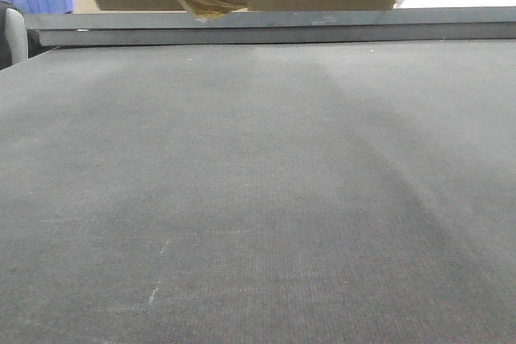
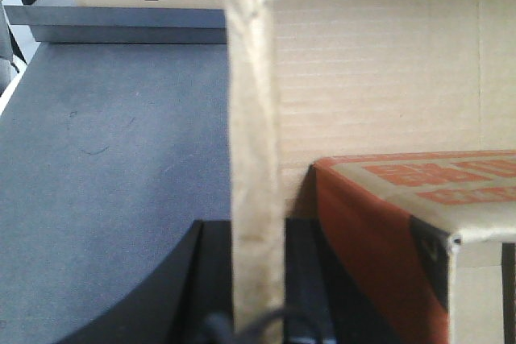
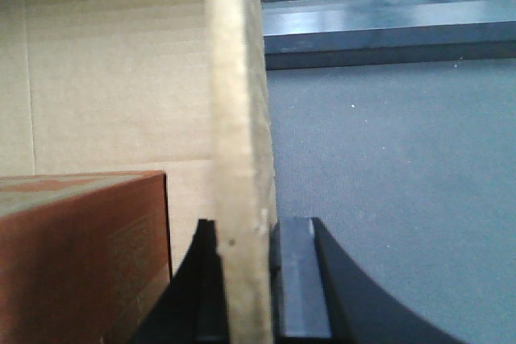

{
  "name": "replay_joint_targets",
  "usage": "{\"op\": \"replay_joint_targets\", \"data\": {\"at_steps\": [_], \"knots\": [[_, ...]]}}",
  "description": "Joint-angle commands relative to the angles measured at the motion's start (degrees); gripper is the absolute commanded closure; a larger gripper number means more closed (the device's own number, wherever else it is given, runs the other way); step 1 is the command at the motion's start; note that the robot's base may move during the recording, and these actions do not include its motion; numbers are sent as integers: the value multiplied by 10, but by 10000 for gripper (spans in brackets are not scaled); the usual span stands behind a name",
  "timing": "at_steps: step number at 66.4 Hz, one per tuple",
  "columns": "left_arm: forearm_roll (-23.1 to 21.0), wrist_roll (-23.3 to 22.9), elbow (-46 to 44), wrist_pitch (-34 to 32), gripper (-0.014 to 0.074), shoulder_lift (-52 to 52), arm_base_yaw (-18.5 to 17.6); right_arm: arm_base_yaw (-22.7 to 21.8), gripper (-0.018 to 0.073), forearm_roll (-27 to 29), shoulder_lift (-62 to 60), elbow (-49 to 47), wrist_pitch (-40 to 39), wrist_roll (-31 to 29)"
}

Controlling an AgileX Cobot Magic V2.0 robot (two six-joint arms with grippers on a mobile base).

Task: Stack two boxes on right shelf middle
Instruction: 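Lift the two stacked boxes off the table with both grippers, then hold the boxes with both grippers while driving to the steel shelf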

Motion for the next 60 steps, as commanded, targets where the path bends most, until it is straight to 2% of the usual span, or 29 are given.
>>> {"op": "replay_joint_targets", "data": {"at_steps": [1,20,60], "knots": [[19,4,-8,-9,707,-5,6,-6,711,-27,-7,-10,-45,6],[19,4,-8,-9,707,-5,6,-6,711,-27,-7,-10,-73,6],[19,4,-8,-9,707,-5,6,-6,711,-27,-7,-10,-78,6]]}}
